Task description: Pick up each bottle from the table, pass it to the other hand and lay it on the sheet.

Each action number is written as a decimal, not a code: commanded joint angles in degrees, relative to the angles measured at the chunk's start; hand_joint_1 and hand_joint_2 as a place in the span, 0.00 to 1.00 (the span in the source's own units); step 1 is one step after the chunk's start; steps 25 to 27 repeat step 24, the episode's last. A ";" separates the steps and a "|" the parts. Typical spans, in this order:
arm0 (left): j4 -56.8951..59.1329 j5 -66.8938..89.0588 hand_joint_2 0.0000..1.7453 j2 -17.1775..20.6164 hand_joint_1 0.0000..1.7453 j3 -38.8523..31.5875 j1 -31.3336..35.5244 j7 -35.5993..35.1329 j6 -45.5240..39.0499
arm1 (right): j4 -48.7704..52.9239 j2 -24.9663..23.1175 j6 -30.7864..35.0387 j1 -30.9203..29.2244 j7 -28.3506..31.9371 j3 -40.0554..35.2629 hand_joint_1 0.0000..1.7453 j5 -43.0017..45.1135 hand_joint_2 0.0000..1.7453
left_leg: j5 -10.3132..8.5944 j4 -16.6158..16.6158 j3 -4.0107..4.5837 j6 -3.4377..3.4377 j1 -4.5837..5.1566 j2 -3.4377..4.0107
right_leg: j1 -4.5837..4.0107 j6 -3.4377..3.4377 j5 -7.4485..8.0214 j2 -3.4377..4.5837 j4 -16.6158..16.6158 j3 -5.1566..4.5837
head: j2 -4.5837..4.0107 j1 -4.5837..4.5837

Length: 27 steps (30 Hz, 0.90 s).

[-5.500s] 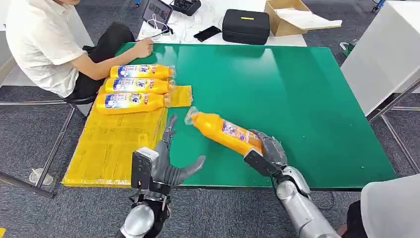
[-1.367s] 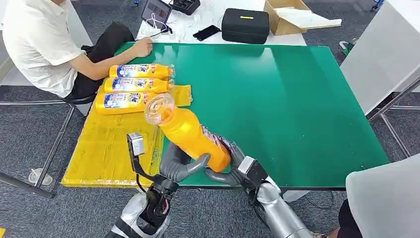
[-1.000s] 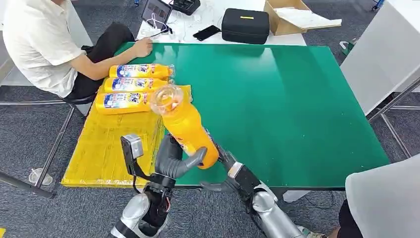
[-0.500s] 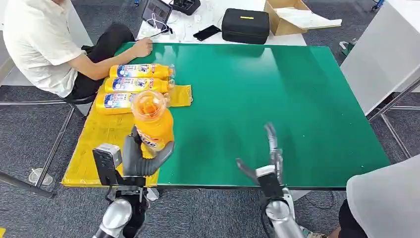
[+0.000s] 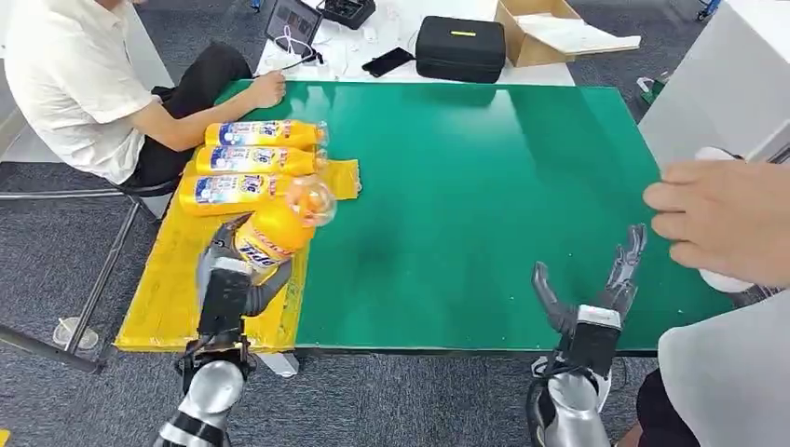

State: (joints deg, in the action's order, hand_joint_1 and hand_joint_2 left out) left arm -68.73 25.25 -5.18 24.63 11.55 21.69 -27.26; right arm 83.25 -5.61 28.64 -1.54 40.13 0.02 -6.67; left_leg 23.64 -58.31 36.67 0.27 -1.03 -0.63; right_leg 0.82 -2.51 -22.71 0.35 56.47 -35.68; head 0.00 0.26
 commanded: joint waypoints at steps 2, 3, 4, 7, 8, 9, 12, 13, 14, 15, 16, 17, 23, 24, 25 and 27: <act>34.81 16.09 1.00 1.41 1.00 1.12 17.15 -4.79 5.62 | -5.22 -3.64 -6.59 -3.73 -0.13 -0.90 0.00 0.16 1.00 | -0.08 0.07 -0.22 -0.03 -0.01 0.01 | -0.04 0.11 0.01 -0.06 -0.05 0.22 | 0.02 -0.02; 36.28 16.77 1.00 1.44 1.00 1.46 18.05 -4.83 6.56 | -5.88 -3.68 -6.86 -4.08 -0.13 -1.19 0.00 0.10 1.00 | -0.10 0.06 -0.16 -0.05 -0.01 0.05 | -0.03 0.09 0.03 -0.01 -0.03 0.17 | 0.00 0.00; 37.53 17.89 1.00 1.61 1.00 2.05 18.83 -5.13 6.88 | -6.56 -3.68 -7.35 -4.40 -0.13 -1.40 0.00 0.31 1.00 | -0.08 0.07 -0.27 -0.04 -0.03 0.08 | -0.06 0.15 0.03 -0.01 -0.05 0.27 | 0.00 0.00; 40.62 19.55 1.00 1.86 1.00 2.70 20.65 -6.08 8.60 | -7.58 -3.74 -7.83 -4.70 -0.13 -1.55 0.00 0.86 1.00 | -0.08 0.05 -0.29 -0.03 -0.03 0.15 | -0.06 0.24 0.08 0.04 -0.03 0.28 | 0.00 -0.02; 41.30 19.96 1.00 1.90 1.00 2.76 21.02 -6.72 8.61 | -8.05 -3.75 -8.07 -4.76 -0.13 -1.57 0.00 0.96 1.00 | -0.08 0.05 -0.24 -0.04 -0.03 0.14 | -0.05 0.23 0.08 0.04 -0.02 0.23 | 0.00 -0.02; 41.51 20.09 1.00 1.94 0.98 2.80 21.13 -6.82 8.65 | -8.15 -3.76 -8.21 -4.73 -0.13 -1.59 0.00 1.03 1.00 | -0.05 0.05 -0.33 -0.04 -0.04 0.17 | -0.08 0.25 0.06 0.05 -0.03 0.32 | 0.00 -0.02; 43.19 20.76 1.00 2.00 0.20 2.80 21.94 -7.53 9.49 | -8.97 -3.79 -8.85 -4.73 -0.13 -1.84 0.00 1.11 1.00 | -0.09 0.03 -0.15 -0.06 -0.04 0.12 | -0.06 0.21 0.09 0.03 -0.01 0.16 | 0.00 -0.02; 43.19 20.76 1.00 2.00 0.20 2.80 21.94 -7.53 9.49 | -8.97 -3.79 -8.85 -4.73 -0.13 -1.84 0.00 1.11 1.00 | -0.04 0.03 -0.28 -0.05 -0.04 0.15 | -0.07 0.25 0.05 0.04 0.00 0.28 | 0.00 -0.02; 43.19 20.76 1.00 2.00 0.20 2.80 21.94 -7.53 9.49 | -8.97 -3.79 -8.85 -4.73 -0.13 -1.84 0.00 1.11 1.00 | -0.06 0.04 -0.24 -0.06 -0.04 0.15 | -0.07 0.24 0.07 0.06 -0.01 0.23 | 0.00 -0.02; 43.19 20.76 1.00 2.00 0.20 2.80 21.94 -7.53 9.49 | -8.97 -3.79 -8.85 -4.73 -0.13 -1.84 0.00 1.11 1.00 | -0.08 0.03 -0.18 -0.06 -0.03 0.14 | -0.06 0.22 0.08 0.06 -0.01 0.18 | 0.00 -0.04; 43.19 20.76 1.00 2.00 0.20 2.80 21.94 -7.53 9.49 | -8.97 -3.79 -8.85 -4.73 -0.13 -1.84 0.00 1.11 1.00 | 0.01 0.05 -0.47 -0.03 -0.03 0.23 | -0.08 0.30 0.01 0.09 -0.01 0.45 | 0.00 -0.02; 43.85 21.10 1.00 2.13 0.27 2.99 22.25 -7.57 10.34 | -9.45 -3.82 -9.20 -4.86 -0.13 -1.89 0.00 1.28 1.00 | -0.07 0.04 -0.21 -0.05 -0.01 0.20 | -0.04 0.23 0.09 0.10 0.01 0.19 | 0.00 -0.02; 47.37 22.32 1.00 2.35 0.21 3.58 24.80 -8.47 14.99 | -11.31 -4.09 -10.08 -6.23 -0.13 -1.94 0.00 2.03 1.00 | -0.02 0.01 -0.32 -0.03 -0.03 0.21 | -0.07 0.26 0.04 0.08 0.02 0.30 | 0.00 -0.04; 47.37 22.32 1.00 2.35 0.20 3.58 24.80 -8.47 14.99 | -11.31 -4.09 -10.08 -6.23 -0.13 -1.94 0.00 2.03 1.00 | -0.09 0.02 -0.14 -0.05 -0.03 0.17 | -0.05 0.20 0.11 0.10 0.01 0.14 | 0.00 -0.04; 47.37 22.32 1.00 2.35 0.20 3.58 24.80 -8.47 14.99 | -11.31 -4.09 -10.08 -6.23 -0.13 -1.94 0.00 2.03 1.00 | -0.09 0.02 -0.14 -0.05 -0.03 0.17 | -0.05 0.20 0.11 0.10 0.01 0.14 | 0.00 -0.04; 47.37 22.32 1.00 2.35 0.20 3.58 24.80 -8.47 14.99 | -11.31 -4.09 -10.08 -6.23 -0.13 -1.94 0.00 2.03 1.00 | -0.09 0.02 -0.14 -0.05 -0.03 0.17 | -0.05 0.20 0.11 0.10 0.01 0.14 | 0.00 -0.04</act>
